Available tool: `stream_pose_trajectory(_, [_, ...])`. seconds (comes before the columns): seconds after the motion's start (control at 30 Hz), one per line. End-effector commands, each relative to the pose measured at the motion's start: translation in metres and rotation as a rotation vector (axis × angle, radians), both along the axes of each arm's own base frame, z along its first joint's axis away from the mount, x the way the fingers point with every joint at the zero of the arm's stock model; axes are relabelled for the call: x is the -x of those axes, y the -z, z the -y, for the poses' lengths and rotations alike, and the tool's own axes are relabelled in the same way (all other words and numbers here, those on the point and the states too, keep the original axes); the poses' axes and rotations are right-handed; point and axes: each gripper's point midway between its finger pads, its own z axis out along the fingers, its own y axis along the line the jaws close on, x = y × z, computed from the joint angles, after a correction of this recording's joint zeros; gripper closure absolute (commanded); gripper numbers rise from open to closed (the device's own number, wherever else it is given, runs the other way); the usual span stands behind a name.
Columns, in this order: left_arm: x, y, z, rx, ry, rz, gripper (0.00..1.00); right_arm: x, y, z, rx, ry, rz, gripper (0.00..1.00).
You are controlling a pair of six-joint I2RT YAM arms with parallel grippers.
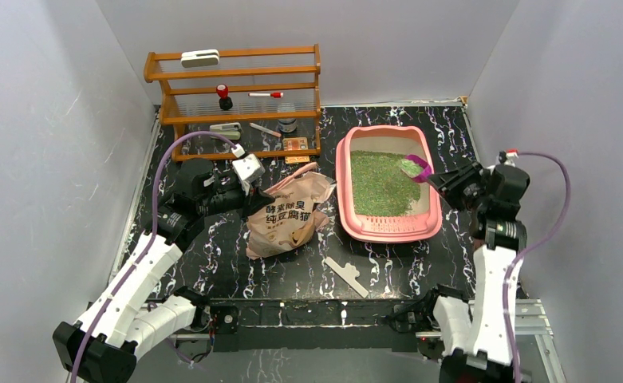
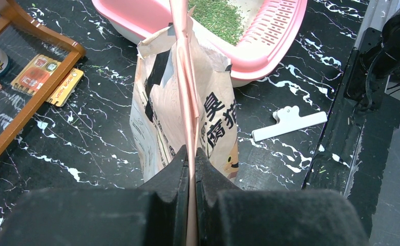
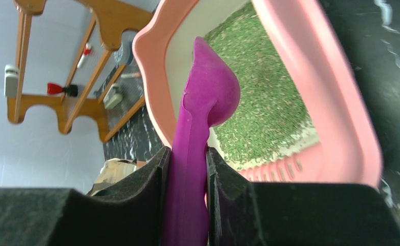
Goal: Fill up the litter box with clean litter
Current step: Pour the cat litter into the litter box.
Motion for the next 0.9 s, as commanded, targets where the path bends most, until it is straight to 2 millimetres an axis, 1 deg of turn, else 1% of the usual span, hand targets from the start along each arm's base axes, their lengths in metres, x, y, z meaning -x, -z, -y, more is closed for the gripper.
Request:
stream_pose_trajectory(0.0, [0.005,-0.011,0.002,0.021,0.031,0.049,1.0,-0.039,-0.037,-0.022,0.005,-0.238,0.16,1.0])
stream_pose_trajectory(0.07, [0.005,-0.01,0.002,0.02,0.031,0.046,1.0,-0.05,-0.032,-0.023,0.002,-0.272,0.15,1.0])
stream_pose_trajectory(0.17, [0.005,-0.011,0.002,0.02,0.026,0.046,1.0,-0.064,-0.032,-0.02,0.031,-0.295,0.151,1.0])
stream_pose_trajectory(0.27, [0.006,-0.011,0.0,0.019,0.02,0.05,1.0,-0.069,-0.031,-0.024,0.045,-0.355,0.138,1.0])
stream_pose_trajectory(0.37, [0.006,-0.011,0.0,0.017,0.019,0.046,1.0,-0.065,-0.022,-0.028,0.07,-0.393,0.088,1.0])
stream_pose_trajectory(0.4, [0.006,-0.01,0.0,0.016,0.018,0.046,1.0,-0.063,-0.018,-0.025,0.095,-0.378,0.074,1.0])
stream_pose_trajectory(0.43, [0.006,-0.01,0.0,0.017,0.019,0.044,1.0,-0.059,-0.019,-0.021,0.129,-0.356,0.081,1.0])
stream_pose_trajectory(0.5, [0.006,-0.01,0.0,0.017,0.02,0.044,1.0,-0.055,-0.02,-0.006,0.215,-0.274,0.089,1.0])
stream_pose_trajectory(0.63, [0.006,-0.01,0.001,0.018,0.023,0.038,1.0,-0.039,-0.033,0.016,0.335,-0.141,0.124,1.0])
stream_pose_trajectory(0.77, [0.005,-0.01,0.002,0.019,0.026,0.033,1.0,-0.029,-0.051,0.019,0.394,-0.116,0.192,1.0])
stream_pose_trajectory(0.87, [0.005,-0.012,0.003,0.021,0.027,0.035,1.0,-0.024,-0.057,0.018,0.427,-0.136,0.209,1.0])
